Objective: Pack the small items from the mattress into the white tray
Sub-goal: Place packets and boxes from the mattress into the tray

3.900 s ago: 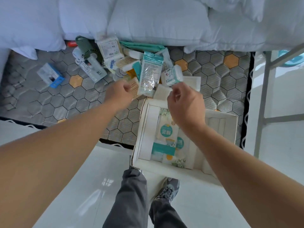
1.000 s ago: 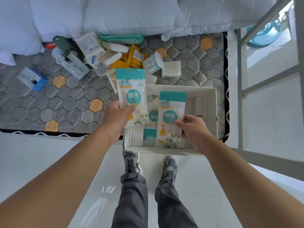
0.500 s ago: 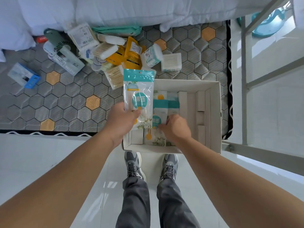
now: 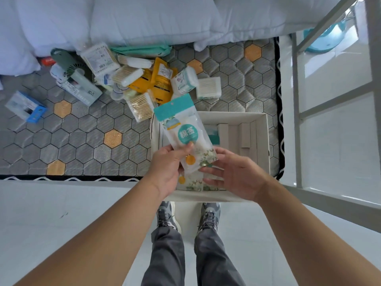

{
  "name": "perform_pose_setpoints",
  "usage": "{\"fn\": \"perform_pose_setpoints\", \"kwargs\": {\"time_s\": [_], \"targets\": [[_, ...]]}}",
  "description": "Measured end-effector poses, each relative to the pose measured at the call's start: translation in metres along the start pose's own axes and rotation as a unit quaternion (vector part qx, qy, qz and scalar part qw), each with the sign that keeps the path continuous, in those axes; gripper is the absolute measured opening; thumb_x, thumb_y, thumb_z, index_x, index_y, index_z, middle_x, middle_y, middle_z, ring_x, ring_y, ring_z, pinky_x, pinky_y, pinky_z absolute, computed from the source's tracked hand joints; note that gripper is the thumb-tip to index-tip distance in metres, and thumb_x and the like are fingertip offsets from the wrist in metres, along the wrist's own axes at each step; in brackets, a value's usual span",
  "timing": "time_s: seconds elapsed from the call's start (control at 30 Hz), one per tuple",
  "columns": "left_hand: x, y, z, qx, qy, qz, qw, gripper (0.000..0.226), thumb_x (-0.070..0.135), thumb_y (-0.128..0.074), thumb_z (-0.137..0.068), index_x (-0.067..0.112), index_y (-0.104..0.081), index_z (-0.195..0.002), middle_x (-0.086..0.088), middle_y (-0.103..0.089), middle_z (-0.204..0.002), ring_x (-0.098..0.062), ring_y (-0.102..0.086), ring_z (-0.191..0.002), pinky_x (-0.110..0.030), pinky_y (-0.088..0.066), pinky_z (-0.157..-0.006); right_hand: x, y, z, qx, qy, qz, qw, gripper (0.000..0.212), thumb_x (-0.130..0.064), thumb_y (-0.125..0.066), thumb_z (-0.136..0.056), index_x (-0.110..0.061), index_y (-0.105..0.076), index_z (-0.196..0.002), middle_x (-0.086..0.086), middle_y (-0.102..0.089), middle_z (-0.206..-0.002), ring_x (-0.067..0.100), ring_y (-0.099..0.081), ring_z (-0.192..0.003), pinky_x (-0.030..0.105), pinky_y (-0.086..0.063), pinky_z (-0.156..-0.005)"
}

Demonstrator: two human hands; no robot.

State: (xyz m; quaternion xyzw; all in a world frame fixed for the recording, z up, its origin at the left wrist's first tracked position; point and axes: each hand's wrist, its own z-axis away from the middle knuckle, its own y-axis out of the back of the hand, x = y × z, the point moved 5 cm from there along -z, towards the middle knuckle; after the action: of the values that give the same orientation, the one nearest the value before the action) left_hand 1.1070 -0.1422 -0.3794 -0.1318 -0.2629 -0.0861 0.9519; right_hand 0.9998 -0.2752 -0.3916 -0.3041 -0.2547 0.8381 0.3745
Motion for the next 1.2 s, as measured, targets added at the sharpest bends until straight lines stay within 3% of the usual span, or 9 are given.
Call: {"fn": "perform_pose_setpoints", "kwargs": {"time_s": [0.17, 0.37, 0.53, 0.63, 0.73, 0.87, 0.93, 1.03, 1.2], "targets": [[-0.009, -0.02, 0.003, -0.029, 0.023, 0.001, 0.999, 0.024, 0.01, -0.072, -0.087, 0.011, -0.071, -0.111, -0.007, -0.077, -0.09, -0.018, -0.072, -0.074, -0.03, -0.056, -0.064, -0.01, 0.012, -0.01, 0.142, 0.045, 0.154, 0.977, 0.025, -0.014, -0.078, -0.083, -0.011, -0.071, -0.107, 0.013, -0.075, -0.103, 0.03, -0.068, -0.094, 0.049, -0.056, -0.096], [0.025, 0.016, 0.002, 0.057, -0.03, 0.049, 0.997, 0.044, 0.006, -0.074, -0.083, 0.011, -0.062, -0.125, -0.015, -0.07, -0.121, -0.028, -0.068, -0.104, -0.045, -0.057, -0.092, -0.029, 0.018, -0.003, 0.149, 0.001, 0.316, 0.937, 0.03, -0.01, -0.077, -0.088, -0.013, -0.071, -0.117, 0.009, -0.078, -0.105, 0.027, -0.076, -0.096, 0.042, -0.062, -0.086], [0.049, 0.029, 0.008, 0.017, -0.003, -0.149, 0.989, 0.042, -0.007, -0.072, -0.08, 0.009, -0.062, -0.118, -0.017, -0.072, -0.112, -0.028, -0.074, -0.091, -0.044, -0.062, -0.08, -0.033, 0.028, -0.005, 0.259, 0.069, 0.1, 0.958, 0.039, -0.007, -0.081, -0.082, -0.007, -0.063, -0.116, 0.012, -0.076, -0.109, 0.029, -0.078, -0.088, 0.044, -0.063, -0.074], [0.042, 0.019, 0.011, -0.073, 0.057, -0.334, 0.938, 0.047, -0.011, -0.074, -0.079, 0.012, -0.064, -0.119, -0.014, -0.074, -0.11, -0.028, -0.076, -0.095, -0.046, -0.062, -0.082, -0.034, 0.029, -0.011, 0.298, 0.104, -0.011, 0.949, 0.034, -0.007, -0.08, -0.085, -0.008, -0.063, -0.114, 0.015, -0.076, -0.104, 0.024, -0.076, -0.079, 0.036, -0.06, -0.066], [0.034, 0.002, 0.008, -0.129, 0.072, -0.423, 0.894, 0.029, 0.007, -0.075, -0.086, 0.016, -0.07, -0.113, -0.003, -0.078, -0.104, -0.019, -0.076, -0.095, -0.039, -0.063, -0.08, -0.039, 0.027, -0.02, 0.338, 0.132, 0.034, 0.931, 0.031, -0.01, -0.083, -0.082, -0.012, -0.066, -0.109, 0.014, -0.075, -0.108, 0.02, -0.074, -0.079, 0.031, -0.057, -0.065], [0.022, -0.016, -0.018, -0.063, 0.003, -0.398, 0.915, 0.01, 0.019, -0.07, -0.093, 0.015, -0.071, -0.102, -0.003, -0.078, -0.095, -0.019, -0.074, -0.086, -0.031, -0.059, -0.069, -0.05, 0.022, -0.027, 0.359, 0.169, 0.112, 0.911, 0.05, -0.02, -0.088, -0.077, -0.021, -0.063, -0.121, 0.008, -0.072, -0.114, 0.022, -0.073, -0.096, 0.03, -0.059, -0.073], [0.006, -0.024, -0.032, -0.022, -0.011, -0.34, 0.94, 0.005, 0.015, -0.07, -0.093, 0.014, -0.07, -0.097, -0.006, -0.075, -0.095, -0.021, -0.072, -0.084, -0.03, -0.056, -0.063, -0.052, 0.018, -0.024, 0.378, 0.172, 0.218, 0.883, 0.06, -0.025, -0.085, -0.082, -0.024, -0.055, -0.134, 0.0, -0.065, -0.118, 0.014, -0.068, -0.097, 0.022, -0.057, -0.071], [-0.02, -0.029, -0.049, 0.042, -0.007, -0.265, 0.963, 0.009, 0.007, -0.069, -0.091, 0.013, -0.07, -0.097, -0.007, -0.073, -0.096, -0.022, -0.067, -0.086, -0.032, -0.055, -0.066, -0.039, 0.007, -0.02, 0.348, 0.149, 0.513, 0.77, 0.065, -0.033, -0.075, -0.09, -0.023, -0.045, -0.147, 0.011, -0.043, -0.149, 0.029, -0.057, -0.121, 0.036, -0.05, -0.096], [-0.027, -0.026, -0.063, 0.146, -0.108, -0.395, 0.9, 0.009, 0.017, -0.068, -0.09, 0.019, -0.073, -0.098, 0.004, -0.071, -0.091, -0.02, -0.067, -0.087, -0.032, -0.056, -0.07, 0.004, 0.004, -0.028, 0.19, 0.147, 0.718, 0.654, 0.068, -0.02, -0.071, -0.09, -0.022, -0.039, -0.15, 0.011, -0.006, -0.169, 0.041, -0.054, -0.131, 0.046, -0.055, -0.095]]}}
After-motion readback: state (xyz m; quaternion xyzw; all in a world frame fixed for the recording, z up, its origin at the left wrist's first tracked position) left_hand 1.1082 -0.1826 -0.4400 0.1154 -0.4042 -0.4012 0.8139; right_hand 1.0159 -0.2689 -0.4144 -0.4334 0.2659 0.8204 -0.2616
